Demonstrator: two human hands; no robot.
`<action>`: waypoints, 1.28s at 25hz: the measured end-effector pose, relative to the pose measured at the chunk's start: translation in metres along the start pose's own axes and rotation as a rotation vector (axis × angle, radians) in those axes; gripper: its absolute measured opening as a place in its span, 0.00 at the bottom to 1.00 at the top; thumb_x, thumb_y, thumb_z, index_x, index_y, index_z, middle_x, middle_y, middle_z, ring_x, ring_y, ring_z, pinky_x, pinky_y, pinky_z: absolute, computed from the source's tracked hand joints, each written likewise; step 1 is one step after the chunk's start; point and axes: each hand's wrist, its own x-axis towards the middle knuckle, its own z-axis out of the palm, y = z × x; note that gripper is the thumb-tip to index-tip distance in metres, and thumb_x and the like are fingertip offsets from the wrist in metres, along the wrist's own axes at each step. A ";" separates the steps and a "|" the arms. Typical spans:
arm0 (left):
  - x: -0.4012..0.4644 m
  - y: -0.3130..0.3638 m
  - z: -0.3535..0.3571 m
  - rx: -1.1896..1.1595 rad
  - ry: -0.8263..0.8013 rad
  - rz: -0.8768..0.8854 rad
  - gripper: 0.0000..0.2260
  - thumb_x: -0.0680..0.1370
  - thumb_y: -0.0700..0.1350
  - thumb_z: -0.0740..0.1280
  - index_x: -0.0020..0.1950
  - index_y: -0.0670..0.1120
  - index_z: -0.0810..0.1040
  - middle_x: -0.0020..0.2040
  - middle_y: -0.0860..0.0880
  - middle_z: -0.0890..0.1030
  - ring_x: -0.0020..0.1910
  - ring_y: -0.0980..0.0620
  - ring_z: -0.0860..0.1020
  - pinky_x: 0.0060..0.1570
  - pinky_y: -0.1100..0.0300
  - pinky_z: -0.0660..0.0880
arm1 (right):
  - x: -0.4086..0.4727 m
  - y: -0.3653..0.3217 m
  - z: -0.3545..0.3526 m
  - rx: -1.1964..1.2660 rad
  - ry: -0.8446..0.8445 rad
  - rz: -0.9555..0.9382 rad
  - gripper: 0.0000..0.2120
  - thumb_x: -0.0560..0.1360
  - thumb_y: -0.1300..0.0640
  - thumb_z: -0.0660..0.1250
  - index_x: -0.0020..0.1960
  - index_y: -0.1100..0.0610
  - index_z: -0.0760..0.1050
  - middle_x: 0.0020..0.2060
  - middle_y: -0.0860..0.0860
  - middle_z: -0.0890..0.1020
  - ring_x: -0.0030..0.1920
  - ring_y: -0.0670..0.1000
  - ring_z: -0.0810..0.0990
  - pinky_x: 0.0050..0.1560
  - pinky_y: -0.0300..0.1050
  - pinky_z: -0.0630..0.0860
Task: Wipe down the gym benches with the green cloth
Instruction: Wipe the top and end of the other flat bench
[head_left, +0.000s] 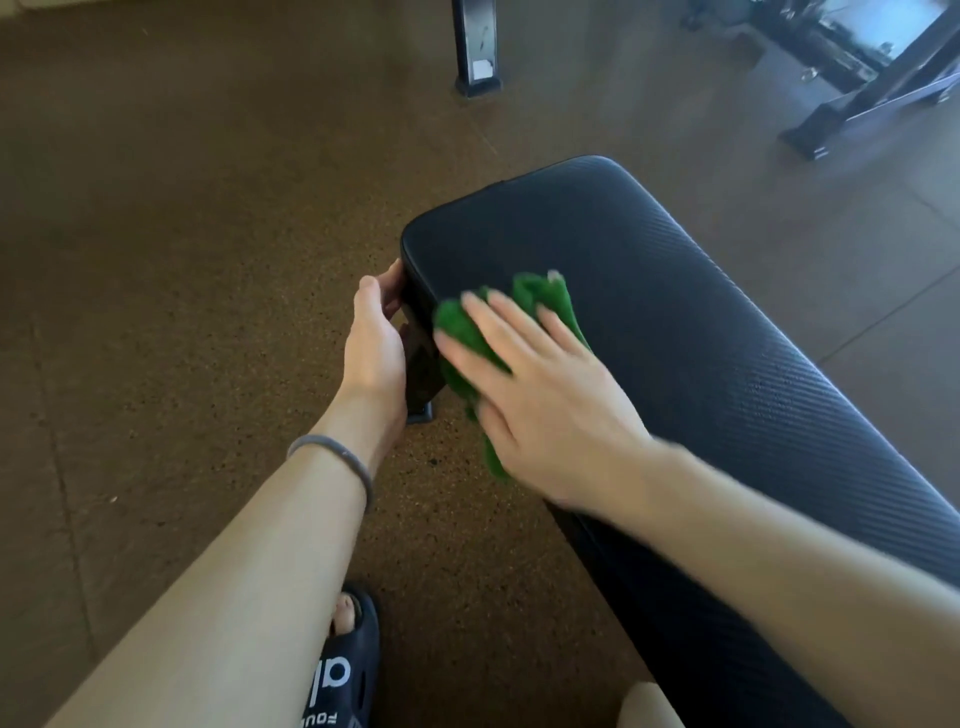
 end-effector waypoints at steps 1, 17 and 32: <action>0.001 0.000 -0.001 -0.021 0.020 0.003 0.23 0.86 0.60 0.48 0.71 0.57 0.77 0.64 0.52 0.83 0.58 0.53 0.84 0.49 0.58 0.82 | 0.040 0.006 -0.001 0.026 0.030 0.020 0.28 0.84 0.47 0.51 0.83 0.49 0.56 0.83 0.54 0.58 0.83 0.56 0.53 0.81 0.61 0.53; 0.001 -0.017 0.058 0.201 0.269 0.187 0.14 0.86 0.54 0.51 0.70 0.54 0.65 0.75 0.50 0.63 0.73 0.46 0.66 0.73 0.45 0.66 | 0.025 0.150 -0.012 0.214 -0.010 0.771 0.25 0.85 0.40 0.47 0.81 0.41 0.55 0.67 0.59 0.73 0.64 0.65 0.74 0.62 0.60 0.70; 0.005 -0.014 0.053 0.196 0.281 0.129 0.11 0.83 0.57 0.52 0.64 0.59 0.65 0.74 0.48 0.67 0.71 0.43 0.68 0.72 0.41 0.66 | 0.023 0.044 0.005 0.022 0.078 0.272 0.29 0.83 0.45 0.47 0.81 0.54 0.61 0.79 0.63 0.62 0.80 0.64 0.58 0.78 0.66 0.57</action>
